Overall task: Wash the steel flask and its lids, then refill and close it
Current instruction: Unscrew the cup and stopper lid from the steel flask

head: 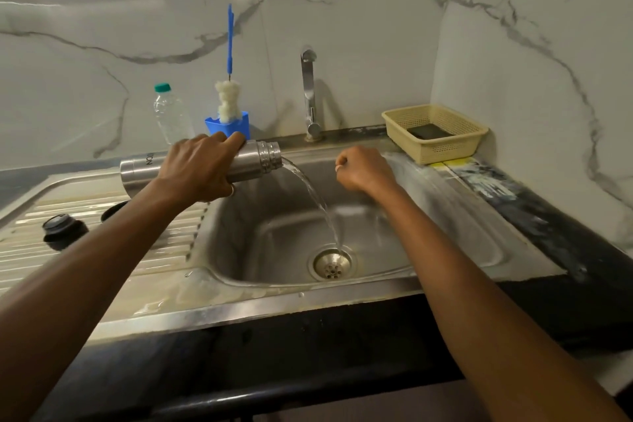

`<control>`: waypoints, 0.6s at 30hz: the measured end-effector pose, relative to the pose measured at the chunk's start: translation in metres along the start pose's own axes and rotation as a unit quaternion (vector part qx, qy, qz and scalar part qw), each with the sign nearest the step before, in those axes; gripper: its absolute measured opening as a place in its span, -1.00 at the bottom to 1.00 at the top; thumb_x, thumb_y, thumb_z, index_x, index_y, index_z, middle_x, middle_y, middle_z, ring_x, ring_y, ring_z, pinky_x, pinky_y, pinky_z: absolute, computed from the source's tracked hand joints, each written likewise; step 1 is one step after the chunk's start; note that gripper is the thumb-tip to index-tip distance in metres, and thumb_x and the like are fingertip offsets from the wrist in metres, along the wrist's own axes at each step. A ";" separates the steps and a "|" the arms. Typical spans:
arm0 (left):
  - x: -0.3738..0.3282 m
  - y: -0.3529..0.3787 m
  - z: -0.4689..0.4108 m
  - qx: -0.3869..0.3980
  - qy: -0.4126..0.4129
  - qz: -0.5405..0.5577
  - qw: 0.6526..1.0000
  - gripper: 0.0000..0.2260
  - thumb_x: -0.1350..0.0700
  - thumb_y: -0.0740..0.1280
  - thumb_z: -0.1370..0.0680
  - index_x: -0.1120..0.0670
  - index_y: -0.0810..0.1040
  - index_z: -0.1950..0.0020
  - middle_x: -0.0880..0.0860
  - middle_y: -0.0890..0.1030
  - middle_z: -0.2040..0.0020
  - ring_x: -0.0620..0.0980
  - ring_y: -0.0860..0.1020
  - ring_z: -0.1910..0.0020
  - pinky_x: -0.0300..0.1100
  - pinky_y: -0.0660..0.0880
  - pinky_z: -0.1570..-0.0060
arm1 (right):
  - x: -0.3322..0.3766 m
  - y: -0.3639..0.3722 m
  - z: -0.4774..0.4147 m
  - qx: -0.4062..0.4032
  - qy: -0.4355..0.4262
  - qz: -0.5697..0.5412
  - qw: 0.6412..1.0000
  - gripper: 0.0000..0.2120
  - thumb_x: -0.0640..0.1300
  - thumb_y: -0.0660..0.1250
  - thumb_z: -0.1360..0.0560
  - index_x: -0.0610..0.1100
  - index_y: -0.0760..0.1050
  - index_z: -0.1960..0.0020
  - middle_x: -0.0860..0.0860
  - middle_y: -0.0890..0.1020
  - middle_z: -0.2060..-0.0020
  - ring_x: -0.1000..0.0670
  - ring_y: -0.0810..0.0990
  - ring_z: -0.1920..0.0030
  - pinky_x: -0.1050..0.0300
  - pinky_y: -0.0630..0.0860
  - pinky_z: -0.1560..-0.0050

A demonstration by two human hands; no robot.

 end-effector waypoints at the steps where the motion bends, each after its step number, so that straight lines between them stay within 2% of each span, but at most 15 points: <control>1: 0.001 -0.002 0.000 -0.003 0.002 -0.004 1.000 -0.42 -0.03 0.56 -0.33 0.05 0.35 -0.22 0.10 0.56 0.07 0.09 0.45 0.23 -0.07 0.34 0.29 | 0.000 -0.001 0.000 -0.002 0.000 -0.002 1.000 -0.79 -0.17 0.28 -0.47 -0.09 0.69 0.03 -0.02 0.71 0.09 -0.13 0.65 0.08 -0.02 0.62 -0.08; 3: 0.004 -0.005 0.000 -0.008 0.006 -0.008 1.000 -0.41 -0.02 0.57 -0.32 0.05 0.37 -0.23 0.10 0.56 0.07 0.07 0.42 0.25 -0.07 0.37 0.30 | 0.000 -0.001 0.001 -0.004 0.000 -0.006 1.000 -0.80 -0.17 0.29 -0.48 -0.09 0.68 0.03 -0.04 0.71 0.09 -0.14 0.65 0.06 -0.02 0.61 -0.08; 6: 0.008 -0.009 0.002 -0.005 0.008 -0.015 1.000 -0.38 -0.03 0.58 -0.32 0.05 0.36 -0.25 0.10 0.56 0.08 0.09 0.47 0.24 -0.04 0.47 0.26 | 0.000 0.000 0.001 -0.005 -0.005 -0.012 1.000 -0.82 -0.17 0.29 -0.49 -0.09 0.67 0.05 -0.05 0.71 0.08 -0.14 0.65 0.06 -0.01 0.60 -0.07; 12: 0.010 -0.021 0.007 0.001 0.014 -0.032 0.999 -0.36 -0.03 0.58 -0.34 0.04 0.36 -0.30 0.09 0.58 0.05 0.10 0.52 0.19 -0.02 0.49 0.22 | 0.001 0.000 0.002 0.000 -0.011 -0.017 1.000 -0.83 -0.15 0.30 -0.52 -0.08 0.66 -0.02 -0.06 0.70 0.03 -0.13 0.65 0.00 -0.02 0.59 -0.10; 18: 0.010 -0.032 0.010 0.004 0.026 -0.056 0.998 -0.33 -0.02 0.58 -0.35 0.05 0.36 -0.36 0.10 0.59 0.01 0.15 0.58 0.12 0.01 0.51 0.16 | 0.001 -0.001 0.002 -0.004 -0.013 -0.021 1.000 -0.74 -0.10 0.31 -0.56 -0.05 0.60 -0.23 -0.10 0.66 -0.16 -0.17 0.62 -0.17 -0.01 0.54 -0.19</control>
Point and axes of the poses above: each hand's wrist, its own z-axis away from the middle knuckle, its own y-axis out of the palm, x = y × z, the point moved 8 cm from there along -z, towards the middle knuckle
